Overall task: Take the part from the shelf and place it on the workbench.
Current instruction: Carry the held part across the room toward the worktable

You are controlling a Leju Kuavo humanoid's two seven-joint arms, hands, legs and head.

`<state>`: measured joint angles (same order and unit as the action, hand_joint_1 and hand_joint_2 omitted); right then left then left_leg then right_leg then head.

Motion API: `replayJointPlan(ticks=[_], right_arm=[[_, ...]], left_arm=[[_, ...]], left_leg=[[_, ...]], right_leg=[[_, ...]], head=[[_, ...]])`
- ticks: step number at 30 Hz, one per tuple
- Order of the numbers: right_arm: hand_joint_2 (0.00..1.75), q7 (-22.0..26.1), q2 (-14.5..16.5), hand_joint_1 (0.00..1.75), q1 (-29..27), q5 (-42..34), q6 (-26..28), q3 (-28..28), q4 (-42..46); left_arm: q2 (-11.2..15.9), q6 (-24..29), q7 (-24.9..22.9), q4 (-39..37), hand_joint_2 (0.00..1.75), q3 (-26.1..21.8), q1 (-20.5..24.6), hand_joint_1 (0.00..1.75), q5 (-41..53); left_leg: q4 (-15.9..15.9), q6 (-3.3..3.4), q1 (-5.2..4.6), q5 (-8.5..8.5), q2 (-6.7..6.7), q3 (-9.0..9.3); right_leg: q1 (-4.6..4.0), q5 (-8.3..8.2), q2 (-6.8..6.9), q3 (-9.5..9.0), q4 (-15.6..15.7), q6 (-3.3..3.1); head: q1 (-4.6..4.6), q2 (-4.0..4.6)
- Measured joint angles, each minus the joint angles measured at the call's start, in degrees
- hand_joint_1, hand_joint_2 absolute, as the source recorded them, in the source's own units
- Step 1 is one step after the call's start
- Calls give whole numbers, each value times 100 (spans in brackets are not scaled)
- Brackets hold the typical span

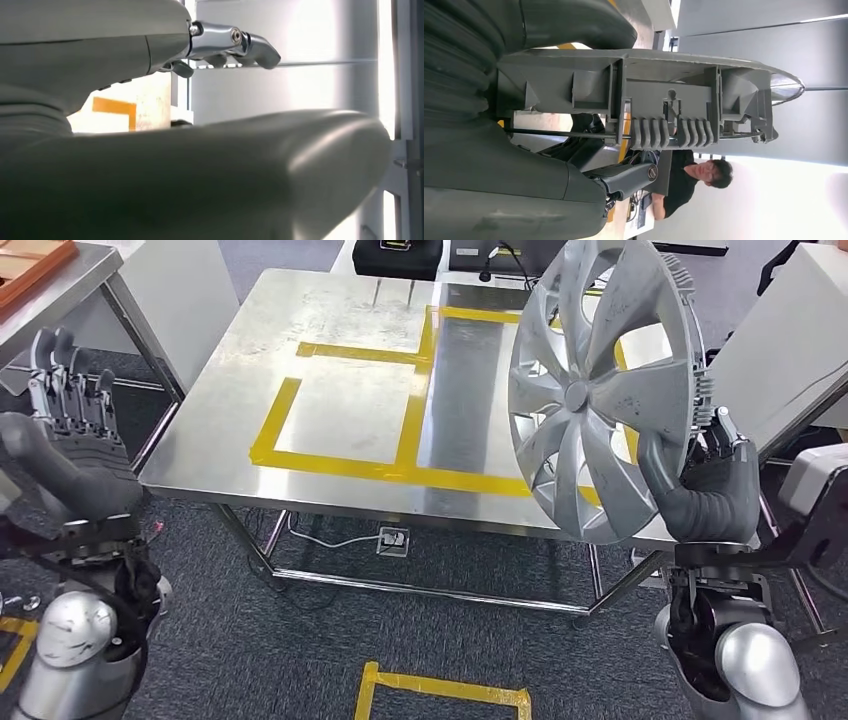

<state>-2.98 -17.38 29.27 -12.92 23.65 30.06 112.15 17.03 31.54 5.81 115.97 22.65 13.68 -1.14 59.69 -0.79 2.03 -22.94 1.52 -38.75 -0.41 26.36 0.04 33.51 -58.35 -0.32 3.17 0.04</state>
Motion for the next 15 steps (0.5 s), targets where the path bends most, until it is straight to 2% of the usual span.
replayJointPlan(ticks=[2, 4, 5, 6, 7, 9, 11, 13, 15], right_arm=[[175, -4, 5, 175, 8, -2, -1, 6, -7], [175, -5, 12, 175, 9, -4, 0, 12, -18], [175, -6, 14, 175, 4, -4, 1, 15, -28], [175, -7, 16, 175, -4, -4, 1, 18, -41], [175, -8, 17, 175, -12, -4, 1, 20, -54], [175, -10, 18, 175, -19, -4, 1, 21, -70], [175, -7, 19, 175, -16, -4, -1, 21, -73], [175, -2, 22, 175, -16, -4, -7, 23, -79], [175, 0, 25, 175, -26, -2, -13, 26, -93]], left_arm=[[-1, 0, 1, -10, 0, 5, 14, 0, -1], [-2, 0, 0, -29, 0, 13, 13, 0, -2], [-2, 0, -1, -41, 0, 20, 7, 0, -3], [-3, 0, -1, -54, 0, 26, 1, 0, -3], [-3, 1, -1, -66, 0, 31, 1, 0, -4], [-2, 12, 2, -80, 0, 38, 6, 0, 1], [-4, 44, 11, -86, 0, 43, 13, 0, 19], [-8, 86, 29, -92, 0, 47, 13, 0, 35], [-11, 121, 56, -93, 0, 50, 13, 0, 32]], left_leg=[[249, -32, -18, -172, -53, -133], [911, -48, -22, -512, -93, -414], [1234, -60, -22, -633, -96, -545], [1410, -69, -22, -670, -99, -603], [1376, -74, -22, -612, -105, -559], [755, -63, -19, -346, -139, -186], [165, -22, -32, -235, -171, 185], [35, 41, -57, -255, -163, 271], [15, 107, -46, -220, -139, 249]], right_leg=[[30, -88, 35, -47, 133, -24], [34, -119, 54, -39, 161, -46], [31, -122, 58, -25, 154, -49], [28, -122, 62, -13, 140, -48], [27, -119, 64, -1, 120, -43], [29, -95, 66, 18, 56, -17], [10, -65, 61, 64, -17, 41], [-2, -73, 60, 112, -52, 105], [11, -67, 64, 148, -74, 164]], head=[[-57, 0], [-135, 0], [-164, 0], [-189, 0], [-213, 0], [-260, 0], [-289, 0], [-280, 0], [-265, 0]])
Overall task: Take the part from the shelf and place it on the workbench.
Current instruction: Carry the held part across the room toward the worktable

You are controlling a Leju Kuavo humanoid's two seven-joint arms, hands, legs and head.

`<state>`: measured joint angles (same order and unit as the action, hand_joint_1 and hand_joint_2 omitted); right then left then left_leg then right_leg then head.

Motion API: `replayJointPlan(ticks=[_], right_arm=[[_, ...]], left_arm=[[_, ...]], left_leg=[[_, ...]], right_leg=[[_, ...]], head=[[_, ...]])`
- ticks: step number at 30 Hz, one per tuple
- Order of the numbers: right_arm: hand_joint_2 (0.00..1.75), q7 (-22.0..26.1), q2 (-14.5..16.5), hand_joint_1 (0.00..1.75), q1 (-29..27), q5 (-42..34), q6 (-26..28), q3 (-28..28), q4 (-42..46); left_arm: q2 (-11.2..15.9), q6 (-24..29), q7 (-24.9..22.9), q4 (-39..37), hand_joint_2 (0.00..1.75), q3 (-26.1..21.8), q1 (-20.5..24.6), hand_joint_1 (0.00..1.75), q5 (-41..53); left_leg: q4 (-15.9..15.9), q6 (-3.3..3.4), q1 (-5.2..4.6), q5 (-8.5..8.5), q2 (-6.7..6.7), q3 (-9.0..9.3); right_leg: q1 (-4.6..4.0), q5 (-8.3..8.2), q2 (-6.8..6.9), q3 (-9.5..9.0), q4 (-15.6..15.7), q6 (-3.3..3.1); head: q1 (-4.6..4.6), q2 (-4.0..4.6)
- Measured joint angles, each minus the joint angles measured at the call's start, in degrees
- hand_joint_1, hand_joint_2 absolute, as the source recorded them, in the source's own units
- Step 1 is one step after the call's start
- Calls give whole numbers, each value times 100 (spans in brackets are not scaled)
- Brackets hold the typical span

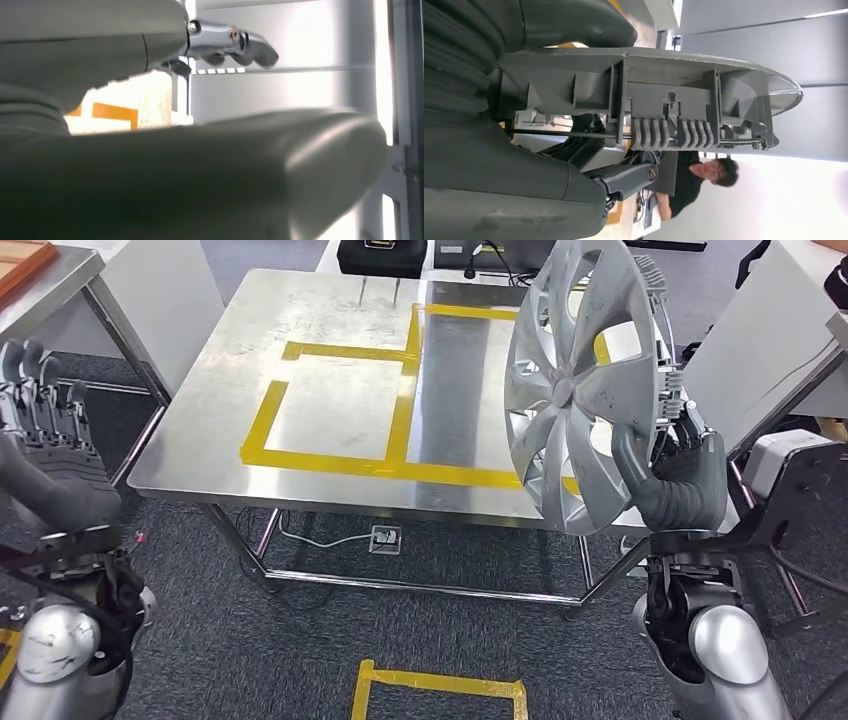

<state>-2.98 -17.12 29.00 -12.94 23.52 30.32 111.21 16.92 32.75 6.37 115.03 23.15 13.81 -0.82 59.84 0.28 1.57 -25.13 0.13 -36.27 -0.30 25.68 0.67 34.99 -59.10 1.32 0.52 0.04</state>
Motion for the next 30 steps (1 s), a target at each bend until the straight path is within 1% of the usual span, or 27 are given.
replayJointPlan(ticks=[1, 2, 3, 4, 5, 6, 7, 8, 9, 10, 11, 12, 14, 15, 16, 17, 18, 20, 21, 22, 23, 24, 25, 26, 27, 29, 30], right_arm=[[175, 1, 1, 175, -4, 3, -2, 1, -6], [175, 4, 1, 175, -4, 9, -2, 2, -10], [175, 9, 1, 175, -6, 16, -2, 3, -12], [175, 14, 2, 175, -8, 22, -2, 6, -14], [175, 17, 2, 175, -18, 26, -2, 12, -19], [175, 18, 3, 175, -33, 26, -2, 22, -28], [175, 17, 3, 175, -46, 27, -2, 35, -38], [175, 17, 3, 175, -56, 27, -2, 45, -48], [175, 16, 3, 175, -58, 29, -2, 53, -53], [175, 16, 2, 175, -53, 31, -2, 56, -55], [175, 16, 2, 175, -45, 33, -2, 56, -55], [175, 16, 2, 175, -37, 36, -2, 57, -54], [175, 15, 3, 175, -35, 37, -2, 58, -54], [175, 13, 4, 175, -40, 37, -2, 59, -54], [175, 11, 8, 175, -41, 38, -2, 61, -54], [175, 10, 11, 175, -38, 38, -2, 64, -54], [175, 11, 15, 175, -36, 39, -2, 67, -54], [175, 11, 20, 175, -41, 39, -1, 76, -57], [175, 9, 22, 175, -53, 39, -1, 81, -62], [175, 7, 23, 175, -63, 38, -2, 86, -67], [175, 5, 23, 175, -71, 38, -3, 89, -72], [175, 3, 23, 175, -74, 37, -3, 91, -75], [175, 2, 23, 175, -75, 37, -4, 91, -75], [175, 2, 23, 175, -74, 37, -6, 91, -75], [175, 3, 22, 175, -70, 37, -6, 91, -74], [175, 3, 21, 175, -67, 38, -8, 90, -74], [175, 2, 21, 175, -66, 38, -10, 90, -74]], left_arm=[[-3, 11, 16, 0, 0, 2, 3, 0, -5], [-8, 17, 29, 0, 0, 4, 5, 0, -11], [-14, 20, 39, 0, 0, 7, 6, 0, -17], [-20, 22, 46, -1, 0, 10, 5, 0, -21], [-24, 22, 49, -2, 0, 14, 3, 0, -23], [-28, 23, 51, -3, 0, 17, 1, 0, -26], [-31, 22, 51, -5, 0, 20, -1, 0, -27], [-35, 21, 51, -6, 0, 21, -1, 0, -28], [-39, 19, 52, -7, 0, 22, 1, 0, -29], [-42, 18, 54, -7, 0, 23, 3, 0, -29], [-45, 16, 56, -7, 0, 23, 7, 0, -29], [-47, 16, 57, -7, 0, 25, 8, 0, -30], [-51, 15, 56, -9, 0, 28, 8, 0, -31], [-51, 15, 57, -10, 0, 29, 7, 0, -31], [-51, 15, 58, -10, 0, 29, 9, 0, -30], [-50, 15, 58, -10, 0, 29, 14, 0, -29], [-49, 16, 58, -11, 0, 28, 14, 0, -29], [-48, 18, 57, -17, 0, 31, -1, 0, -31], [-48, 19, 57, -21, 0, 32, -11, 0, -32], [-48, 20, 57, -25, 0, 32, -18, 0, -32], [-48, 21, 58, -26, 0, 32, -17, 0, -32], [-48, 21, 58, -27, 0, 32, -15, 0, -31], [-48, 21, 58, -27, 0, 32, -12, 0, -31], [-48, 21, 58, -28, 0, 33, -10, 0, -30], [-49, 20, 59, -27, 0, 34, -9, 0, -29], [-50, 20, 60, -25, 0, 36, -10, 0, -29], [-50, 19, 60, -22, 0, 37, -10, 0, -29]], left_leg=[[-13, 30, 12, 14, 8, 0], [-26, 56, 26, 26, 14, -1], [-30, 73, 30, 33, 20, -8], [-30, 85, 29, 36, 26, -19], [-30, 91, 28, 39, 33, -29], [-29, 93, 27, 40, 39, -35], [-29, 94, 26, 41, 46, -36], [-28, 93, 26, 42, 55, -34], [-28, 91, 26, 43, 64, -29], [-30, 82, 23, 47, 71, -28], [-31, 64, 19, 56, 77, -36], [-35, 35, 17, 71, 80, -51], [-61, -36, 20, 107, 81, -74], [-68, -68, 25, 109, 77, -95], [-39, -92, 23, 83, 68, -120], [83, -110, 18, 3, 59, -185], [316, -117, 14, -124, 48, -301], [1031, -125, 7, -425, 40, -628], [1308, -128, 6, -495, 38, -766], [1417, -129, 6, -476, 36, -824], [1287, -127, 5, -355, 32, -764], [958, -117, 5, -171, 23, -598], [589, -104, 4, -26, 11, -410], [287, -92, 2, 52, -3, -248], [77, -78, -4, 71, -10, -121], [-8, -46, -23, 20, -3, -48], [-30, -25, -34, 25, 9, -33]], right_leg=[[6, 58, -4, 48, -72, 32], [14, 173, -11, 145, -259, 64], [27, 333, -20, 297, -564, 95], [39, 503, -24, 471, -950, 118], [51, 635, -26, 643, -1324, 134], [58, 683, -26, 753, -1560, 141], [62, 627, -26, 766, -1584, 139], [63, 479, -26, 674, -1387, 127], [62, 274, -29, 489, -1003, 105], [56, 128, -36, 288, -603, 75], [41, 37, -41, 111, -265, 42], [24, 7, -45, 0, -58, 12], [-5, 23, -46, -50, 43, -37], [7, 0, -40, -62, 79, -66], [18, -26, -34, -87, 132, -99], [32, -53, -27, -114, 183, -136], [43, -72, -20, -137, 220, -161], [29, -71, -18, -142, 223, -195], [21, -65, -19, -141, 216, -201], [14, -55, -20, -140, 204, -205], [11, -42, -23, -139, 184, -203], [10, -22, -28, -140, 157, -193], [9, 1, -32, -139, 126, -178], [7, 22, -35, -137, 103, -161], [-4, 41, -38, -121, 68, -138], [-16, 47, -42, -83, 43, -88], [-18, 46, -41, -69, 34, -60]], head=[[12, 0], [39, 0], [70, 0], [102, 0], [126, 0], [144, 0], [163, 0], [185, 0], [206, 0], [222, 0], [229, 0], [232, 0], [229, 0], [226, 0], [213, 0], [188, 0], [152, 0], [77, 0], [49, 0], [28, 0], [9, 0], [-11, 0], [-28, 0], [-42, 0], [-53, 0], [-44, 0], [-37, 0]])
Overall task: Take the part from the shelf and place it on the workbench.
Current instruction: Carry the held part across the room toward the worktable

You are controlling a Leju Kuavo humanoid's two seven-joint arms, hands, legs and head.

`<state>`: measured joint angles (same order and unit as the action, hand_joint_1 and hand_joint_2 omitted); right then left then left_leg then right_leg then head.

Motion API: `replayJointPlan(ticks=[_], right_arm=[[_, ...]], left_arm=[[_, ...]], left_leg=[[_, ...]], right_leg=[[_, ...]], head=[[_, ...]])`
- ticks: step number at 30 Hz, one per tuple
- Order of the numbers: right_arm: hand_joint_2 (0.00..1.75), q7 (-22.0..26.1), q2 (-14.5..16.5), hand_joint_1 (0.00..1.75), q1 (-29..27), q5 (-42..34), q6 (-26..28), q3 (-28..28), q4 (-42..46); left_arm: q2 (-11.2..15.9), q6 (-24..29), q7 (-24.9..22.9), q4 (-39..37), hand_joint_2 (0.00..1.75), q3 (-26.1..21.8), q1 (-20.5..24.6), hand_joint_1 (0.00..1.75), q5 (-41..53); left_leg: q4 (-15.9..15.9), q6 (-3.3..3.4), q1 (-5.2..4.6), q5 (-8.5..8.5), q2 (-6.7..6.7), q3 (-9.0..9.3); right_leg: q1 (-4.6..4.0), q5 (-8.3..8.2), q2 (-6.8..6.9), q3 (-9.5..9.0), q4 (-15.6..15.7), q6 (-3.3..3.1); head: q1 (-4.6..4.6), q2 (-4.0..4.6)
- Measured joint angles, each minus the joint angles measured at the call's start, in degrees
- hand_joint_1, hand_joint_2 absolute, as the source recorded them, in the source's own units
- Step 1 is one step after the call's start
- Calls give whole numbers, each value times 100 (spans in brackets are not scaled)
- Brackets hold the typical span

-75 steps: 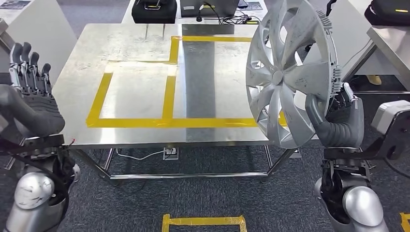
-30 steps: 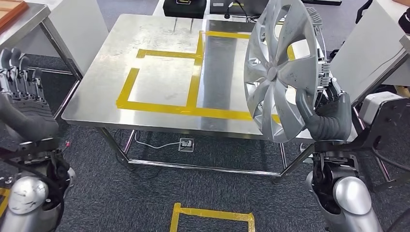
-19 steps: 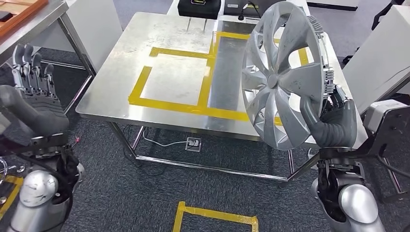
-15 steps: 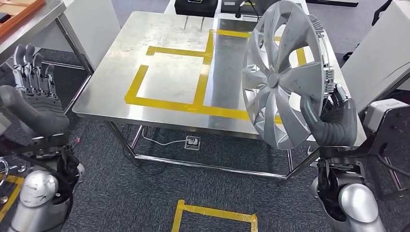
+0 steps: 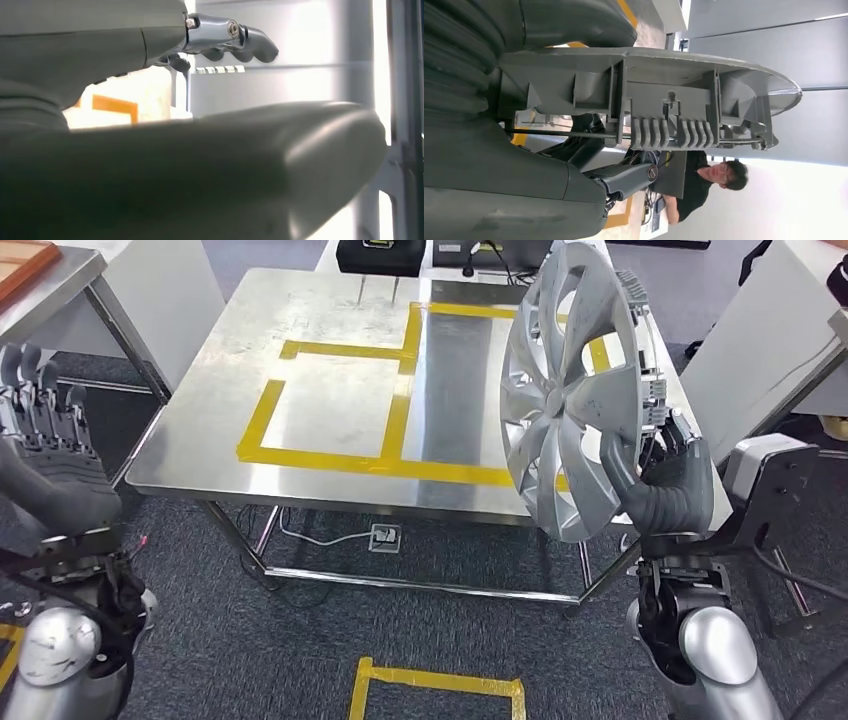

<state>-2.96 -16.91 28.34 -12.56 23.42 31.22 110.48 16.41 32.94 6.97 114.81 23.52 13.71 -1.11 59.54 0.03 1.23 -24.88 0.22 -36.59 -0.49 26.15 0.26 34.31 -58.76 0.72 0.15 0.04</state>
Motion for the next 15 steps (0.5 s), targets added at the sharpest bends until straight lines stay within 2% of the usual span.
replayJointPlan(ticks=[2, 3, 4, 6, 7, 8, 9, 11, 12, 13, 15], right_arm=[[175, -1, 0, 175, -4, -1, -4, 1, 0], [175, -1, -1, 175, 3, 0, -5, 1, 1], [175, 0, -3, 175, 10, 1, -7, 0, 1], [175, 4, -5, 175, 16, 2, -9, 1, 1], [175, 5, -5, 175, 8, 1, -10, 1, -1], [175, 4, -5, 175, -2, 1, -11, 2, -2], [175, 3, -5, 175, -11, 1, -11, 3, -3], [175, 2, -6, 175, -12, 1, -12, 3, -3], [175, 3, -6, 175, -5, 1, -12, 2, -3], [175, 5, -6, 175, 8, 1, -12, 2, -3], [175, 9, -5, 175, 21, 0, -12, 2, -2]], left_arm=[[-1, -2, -1, 3, 0, 1, 2, 0, 0], [-2, -3, 1, 5, 0, 2, 4, 0, 1], [-2, -4, 2, 6, 0, 2, 5, 0, 2], [-2, -5, 6, 5, 0, 4, 4, 0, 4], [-2, -6, 7, 5, 0, 6, 2, 0, 3], [-2, -8, 9, 5, 0, 6, 0, 0, 2], [-2, -10, 12, 5, 0, 6, 0, 0, 0], [-2, -16, 21, 5, 0, 6, 1, 0, -6], [-2, -19, 27, 5, 0, 6, 4, 0, -9], [-2, -25, 31, 5, 0, 6, 5, 0, -16], [-3, -34, 38, 5, 0, 6, 2, 0, -30]], left_leg=[[-17, 51, 17, 11, 18, 7], [-32, 77, 32, 14, 22, 21], [-43, 99, 46, 14, 24, 34], [-44, 129, 46, 0, 29, 41], [-43, 135, 46, -7, 34, 44], [-42, 139, 46, -19, 42, 52], [-41, 139, 46, -32, 53, 66], [-42, 124, 46, -64, 73, 114], [-46, 107, 39, -76, 79, 128], [-49, 85, 34, -81, 83, 127], [-70, 23, 32, -69, 86, 104]], right_leg=[[14, 43, 2, 36, -37, 62], [21, 120, 1, 101, -162, 97], [32, 245, -2, 229, -410, 133], [59, 526, -5, 604, -1147, 188], [72, 600, -5, 784, -1466, 204], [82, 571, -5, 887, -1603, 212], [89, 436, -5, 890, -1519, 210], [96, -11, -5, 632, -814, 177], [84, -163, -6, 453, -457, 148], [67, -229, -5, 314, -178, 112], [28, -189, 0, 203, -8, 43]], head=[[18, 0], [39, 0], [68, 0], [131, 0], [150, 0], [167, 0], [186, 0], [228, 0], [242, 0], [252, 0], [253, 0]])
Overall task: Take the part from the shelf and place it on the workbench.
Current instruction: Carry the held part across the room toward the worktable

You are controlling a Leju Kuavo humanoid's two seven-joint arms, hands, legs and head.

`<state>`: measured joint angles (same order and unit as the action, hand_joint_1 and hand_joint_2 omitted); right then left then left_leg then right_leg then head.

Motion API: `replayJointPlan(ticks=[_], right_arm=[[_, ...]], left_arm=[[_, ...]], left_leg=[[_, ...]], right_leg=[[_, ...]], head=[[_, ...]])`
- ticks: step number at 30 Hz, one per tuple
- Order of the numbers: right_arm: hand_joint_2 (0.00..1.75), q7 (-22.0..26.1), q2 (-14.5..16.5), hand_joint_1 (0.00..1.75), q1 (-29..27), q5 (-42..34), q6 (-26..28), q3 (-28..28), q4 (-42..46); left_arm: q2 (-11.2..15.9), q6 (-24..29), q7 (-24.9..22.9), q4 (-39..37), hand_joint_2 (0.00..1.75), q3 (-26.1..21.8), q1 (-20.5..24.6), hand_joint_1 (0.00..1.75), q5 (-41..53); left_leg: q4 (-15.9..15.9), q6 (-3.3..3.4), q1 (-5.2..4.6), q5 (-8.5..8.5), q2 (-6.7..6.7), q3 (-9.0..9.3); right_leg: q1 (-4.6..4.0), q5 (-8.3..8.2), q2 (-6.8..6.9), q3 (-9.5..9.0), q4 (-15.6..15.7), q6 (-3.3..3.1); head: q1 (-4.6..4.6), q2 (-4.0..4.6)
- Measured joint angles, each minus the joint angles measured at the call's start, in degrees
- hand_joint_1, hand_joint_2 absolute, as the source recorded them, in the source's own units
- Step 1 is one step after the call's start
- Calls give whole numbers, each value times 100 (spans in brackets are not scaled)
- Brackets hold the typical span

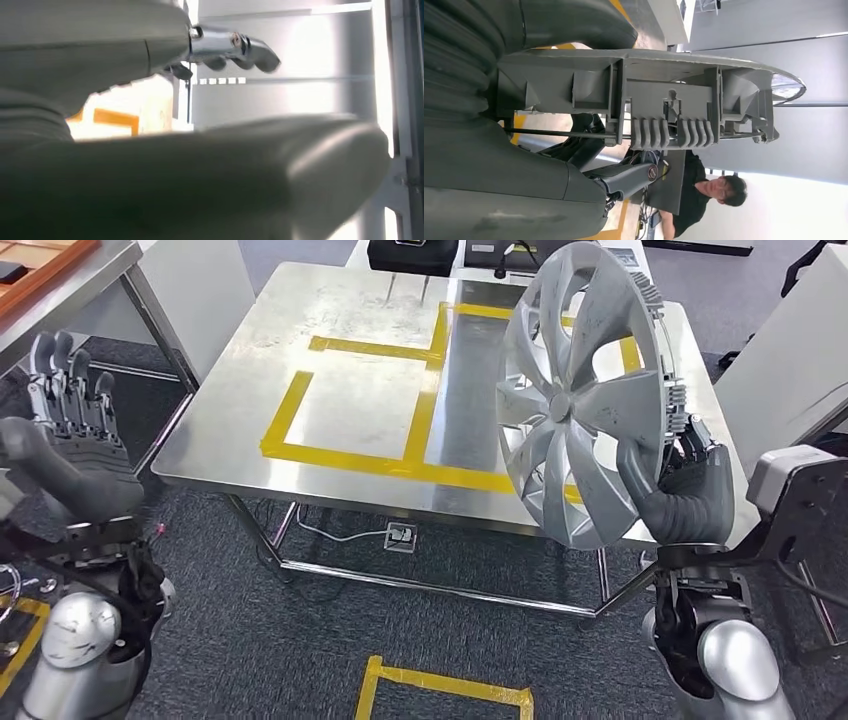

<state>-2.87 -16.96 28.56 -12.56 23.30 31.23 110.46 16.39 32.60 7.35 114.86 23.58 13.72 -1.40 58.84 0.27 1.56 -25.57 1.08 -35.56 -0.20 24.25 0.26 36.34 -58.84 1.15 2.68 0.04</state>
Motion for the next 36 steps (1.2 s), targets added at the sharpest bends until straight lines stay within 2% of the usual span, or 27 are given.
replayJointPlan(ticks=[2, 4, 5, 7, 8, 9, 10, 11, 12, 13, 14, 17, 19, 20, 22, 23, 24, 25, 26, 27, 28, 29, 31, 33, 34, 35, 36], right_arm=[[175, -1, 1, 175, -5, 0, 0, 0, 2], [175, -1, 3, 175, -4, 2, 0, 0, 3], [175, 1, 5, 175, -2, 2, 1, 0, 3], [175, 5, 7, 175, -2, 1, 1, 3, 3], [175, 5, 7, 175, -12, 1, 1, 5, 2], [175, 4, 7, 175, -22, 0, 1, 8, 2], [175, 4, 7, 175, -31, -1, 1, 9, 1], [175, 4, 7, 175, -35, -1, 1, 9, 1], [175, 4, 7, 175, -35, -1, 2, 9, 1], [175, 4, 6, 175, -26, -1, 2, 8, 1], [175, 5, 5, 175, -17, -1, 3, 7, 1], [175, 4, 5, 175, -12, -2, 3, 5, -1], [175, 4, 1, 175, -7, -2, 2, 2, 0], [175, 8, -1, 175, -3, -1, 2, 1, 1], [175, 15, -3, 175, -9, -1, 2, 0, -1], [175, 15, -2, 175, -25, -1, 2, 0, -3], [175, 12, -2, 175, -45, -2, 2, 1, -8], [175, 9, -2, 175, -61, -2, 2, 1, -11], [175, 7, -3, 175, -69, -3, 2, 1, -15], [175, 7, -3, 175, -67, -3, 2, 1, -17], [175, 9, -3, 175, -59, -3, 2, 0, -16], [175, 12, -3, 175, -44, -2, 1, -1, -15], [175, 16, -2, 175, -21, -1, 0, 0, -13], [175, 15, 0, 175, -19, 0, -1, -1, -11], [175, 15, 1, 175, -20, 0, -2, -1, -13], [175, 16, 3, 175, -20, 0, -3, 0, -14], [175, 17, 4, 175, -19, 0, -3, 1, -16]], left_arm=[[0, -10, 7, 2, 0, -3, -1, 0, -8], [3, -15, 19, 3, 0, -10, 5, 0, -8], [5, -16, 23, 2, 0, -12, 1, 0, -8], [7, -16, 28, -1, 0, -13, -10, 0, -12], [7, -16, 28, -2, 0, -13, -16, 0, -14], [7, -16, 28, -2, 0, -13, -18, 0, -15], [8, -16, 28, -2, 0, -13, -17, 0, -15], [8, -16, 29, -2, 0, -13, -17, 0, -15], [8, -17, 29, -4, 0, -13, -14, 0, -15], [8, -18, 30, -3, 0, -12, -11, 0, -15], [8, -18, 28, -3, 0, -11, -8, 0, -16], [7, -19, 34, -1, 0, -11, -4, 0, -16], [4, -22, 41, 2, 0, -10, -1, 0, -15], [3, -22, 43, 2, 0, -10, 0, 0, -15], [2, -23, 43, 1, 0, -10, -5, 0, -15], [1, -23, 42, -1, 0, -9, -8, 0, -15], [1, -23, 42, -2, 0, -9, -10, 0, -15], [1, -23, 41, -2, 0, -9, -11, 0, -15], [1, -23, 42, -2, 0, -9, -10, 0, -15], [1, -23, 43, -2, 0, -9, -8, 0, -15], [1, -23, 44, -1, 0, -9, -5, 0, -15], [1, -23, 44, -1, 0, -8, -5, 0, -15], [0, -23, 41, 1, 0, -7, -7, 0, -16], [0, -23, 43, 7, 0, -11, -5, 0, -15], [2, -23, 45, 9, 0, -14, 1, 0, -14], [4, -22, 45, 9, 0, -17, 1, 0, -14], [7, -22, 44, 5, 0, -18, -3, 0, -14]], left_leg=[[-2, -67, 5, -10, -11, -13], [252, -99, 0, -137, -36, -137], [564, -100, 1, -255, -49, -305], [1328, -107, -2, -485, -55, -755], [1567, -109, -2, -499, -56, -930], [1583, -106, -3, -403, -57, -995], [1375, -99, -3, -217, -59, -939], [997, -84, -3, 19, -66, -781], [628, -69, -7, 177, -77, -604], [310, -54, -13, 257, -83, -436], [125, -39, -21, 271, -86, -325], [44, 17, -21, 196, -55, -245], [26, 72, 6, 167, -39, -200], [22, 97, 11, 148, -34, -179], [24, 127, 7, 110, -22, -154], [26, 133, 4, 86, -13, -134], [27, 133, 0, 58, -3, -100], [28, 131, -5, 26, 8, -52], [26, 127, -11, -11, 17, 7], [15, 121, -16, -43, 21, 60], [3, 107, -22, -64, 25, 96], [-10, 86, -22, -75, 25, 111], [-34, 28, -20, -77, 20, 101], [-36, -31, -26, -110, 2, 97], [78, -54, -32, -167, -13, 42], [330, -73, -33, -263, -29, -91], [701, -87, -29, -377, -45, -305]], right_leg=[[9, 1, 7, -48, 85, -59], [36, -1, 13, -143, 170, -123], [42, 8, 16, -173, 186, -148], [37, 41, 13, -201, 180, -182], [33, 61, 10, -211, 172, -187], [30, 85, 5, -225, 160, -185], [29, 115, -2, -245, 142, -177], [29, 155, -10, -271, 120, -161], [26, 197, -17, -288, 97, -136], [17, 234, -24, -292, 63, -105], [11, 258, -28, -283, 44, -72], [7, 305, -30, -252, 20, 19], [17, 455, -30, -131, -233, 76], [25, 580, -31, 29, -523, 99], [37, 814, -32, 463, -1288, 127], [39, 823, -32, 643, -1544, 133], [40, 722, -31, 731, -1598, 130], [39, 512, -31, 712, -1427, 118], [35, 227, -32, 594, -1060, 93], [26, 11, -32, 443, -683, 56], [5, -135, -31, 289, -363, 12], [-17, -180, -29, 173, -147, -38], [-56, -102, -26, 62, 12, -122], [-36, -61, -21, -35, 162, -163], [-16, -57, -17, -99, 229, -177], [2, -51, -14, -164, 280, -190], [9, -34, -13, -206, 298, -203]], head=[[-16, 0], [-64, 0], [-99, 0], [-163, 0], [-189, 0], [-211, 0], [-228, 0], [-249, 0], [-267, 0], [-281, 0], [-286, 0], [-264, 0], [-214, 0], [-180, 0], [-126, 0], [-112, 0], [-95, 0], [-73, 0], [-50, 0], [-35, 0], [-27, 0], [-16, 0], [0, 0], [-5, 0], [-24, 0], [-54, 0], [-86, 0]])
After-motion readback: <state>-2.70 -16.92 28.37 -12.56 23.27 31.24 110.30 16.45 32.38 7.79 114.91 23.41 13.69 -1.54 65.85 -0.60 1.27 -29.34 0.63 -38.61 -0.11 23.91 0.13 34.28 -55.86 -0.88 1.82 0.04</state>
